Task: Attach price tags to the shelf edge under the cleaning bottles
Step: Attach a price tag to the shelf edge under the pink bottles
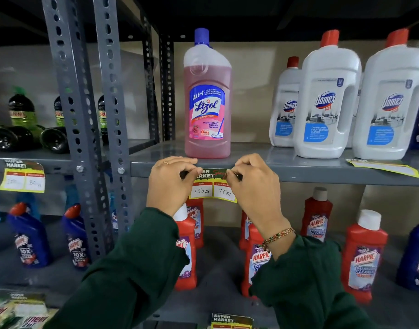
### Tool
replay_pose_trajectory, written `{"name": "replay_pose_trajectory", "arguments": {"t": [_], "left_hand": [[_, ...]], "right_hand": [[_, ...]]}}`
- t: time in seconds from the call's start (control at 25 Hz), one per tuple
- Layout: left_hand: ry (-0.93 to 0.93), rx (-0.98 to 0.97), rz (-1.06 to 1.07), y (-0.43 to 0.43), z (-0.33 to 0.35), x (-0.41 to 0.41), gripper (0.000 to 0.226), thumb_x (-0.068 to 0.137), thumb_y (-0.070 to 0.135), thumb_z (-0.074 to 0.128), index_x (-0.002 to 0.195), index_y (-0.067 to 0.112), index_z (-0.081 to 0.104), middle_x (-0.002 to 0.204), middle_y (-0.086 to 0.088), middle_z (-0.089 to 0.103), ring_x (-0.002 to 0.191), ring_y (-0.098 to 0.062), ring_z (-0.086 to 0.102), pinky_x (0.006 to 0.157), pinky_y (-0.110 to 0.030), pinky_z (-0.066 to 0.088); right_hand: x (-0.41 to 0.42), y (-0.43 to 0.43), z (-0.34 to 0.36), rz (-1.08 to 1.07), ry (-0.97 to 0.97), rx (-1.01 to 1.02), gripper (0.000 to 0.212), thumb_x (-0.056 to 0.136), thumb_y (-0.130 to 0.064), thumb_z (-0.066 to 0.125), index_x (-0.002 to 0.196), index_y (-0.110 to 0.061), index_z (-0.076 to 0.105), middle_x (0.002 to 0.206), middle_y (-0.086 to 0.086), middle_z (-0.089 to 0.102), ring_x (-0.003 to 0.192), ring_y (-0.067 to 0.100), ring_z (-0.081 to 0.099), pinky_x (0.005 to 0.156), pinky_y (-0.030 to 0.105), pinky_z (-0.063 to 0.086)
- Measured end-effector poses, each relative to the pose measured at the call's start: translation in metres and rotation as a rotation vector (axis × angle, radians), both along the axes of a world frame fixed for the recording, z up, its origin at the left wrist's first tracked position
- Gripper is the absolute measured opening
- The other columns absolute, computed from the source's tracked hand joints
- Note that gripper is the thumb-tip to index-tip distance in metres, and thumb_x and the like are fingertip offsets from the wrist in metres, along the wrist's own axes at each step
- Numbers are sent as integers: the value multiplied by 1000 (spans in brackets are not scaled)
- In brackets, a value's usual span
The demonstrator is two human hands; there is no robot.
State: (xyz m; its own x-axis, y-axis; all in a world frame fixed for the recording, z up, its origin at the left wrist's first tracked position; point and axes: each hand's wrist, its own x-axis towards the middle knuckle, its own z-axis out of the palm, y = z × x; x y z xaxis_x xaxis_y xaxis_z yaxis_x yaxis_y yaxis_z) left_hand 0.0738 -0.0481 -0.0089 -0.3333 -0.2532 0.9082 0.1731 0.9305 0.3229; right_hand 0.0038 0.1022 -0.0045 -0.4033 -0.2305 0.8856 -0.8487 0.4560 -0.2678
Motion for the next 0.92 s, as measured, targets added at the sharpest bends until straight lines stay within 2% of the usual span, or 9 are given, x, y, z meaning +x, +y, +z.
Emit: {"name": "replay_pose_trajectory", "arguments": {"t": [0.16,0.32,0.36,0.44,0.48,0.56,0.64,0.76,0.92], "left_hand": [[17,-4,46,1,4,-4,5,75,11,75,75,7,72,81,-8,74,77,-18,64,79,-34,49],[35,-18,72,-3,1,-12,9,76,19,72,81,12,70,84,-5,72,77,-21,63,80,-52,49],[41,-6,94,-3,-1,-13,13,77,19,72,88,13,68,88,-5,72,82,-23,62,85,-54,45],[35,-3,135,-1,-5,-18,23,81,22,68,102,15,64,103,-5,69,100,-27,57,98,-48,29],[19,-28,163,0,-7,-22,27,84,29,63,107,16,62,110,-5,67,108,-27,53,99,-43,21],[-19,-77,241,3,-11,-29,40,86,46,49,109,16,62,114,-5,65,114,-26,48,101,-38,13],[0,-82,282,2,-14,-35,43,85,52,45,101,17,65,103,-5,69,107,-26,53,101,-39,14],[111,-86,254,-4,-16,-34,33,87,43,48,89,18,69,90,-2,72,94,-17,54,95,-32,18],[166,-80,176,-18,-16,-32,25,91,29,46,93,17,68,83,1,72,84,-9,50,91,-28,23]], "right_hand": [[-1,-4,3,-28,12,-43,15,77,-13,71,68,-2,68,82,11,64,57,22,58,55,23,35],[0,-7,0,-49,39,-54,14,74,-12,74,70,-1,66,80,13,64,60,25,60,54,25,40],[0,-8,-1,-63,66,-50,14,73,-11,74,75,-1,65,84,15,64,67,27,61,57,28,44],[-4,-10,-2,-124,116,-27,23,73,-14,74,90,-1,65,98,17,66,89,35,61,79,42,49],[-8,-11,-2,-138,106,-10,31,75,-20,72,98,-1,63,104,18,67,101,37,58,93,48,42],[-15,-14,-1,-149,39,31,47,80,-42,61,102,-1,62,106,18,68,110,34,55,105,52,29],[-22,-14,-3,-180,27,62,57,80,-56,50,95,-4,66,97,15,72,101,31,61,105,49,30],[-29,-10,-6,-164,80,40,48,81,-51,53,91,-7,68,90,11,74,89,28,65,98,46,38],[-31,-4,-4,-90,101,23,44,84,-43,42,87,-9,69,86,9,75,81,28,66,86,42,45]]}}
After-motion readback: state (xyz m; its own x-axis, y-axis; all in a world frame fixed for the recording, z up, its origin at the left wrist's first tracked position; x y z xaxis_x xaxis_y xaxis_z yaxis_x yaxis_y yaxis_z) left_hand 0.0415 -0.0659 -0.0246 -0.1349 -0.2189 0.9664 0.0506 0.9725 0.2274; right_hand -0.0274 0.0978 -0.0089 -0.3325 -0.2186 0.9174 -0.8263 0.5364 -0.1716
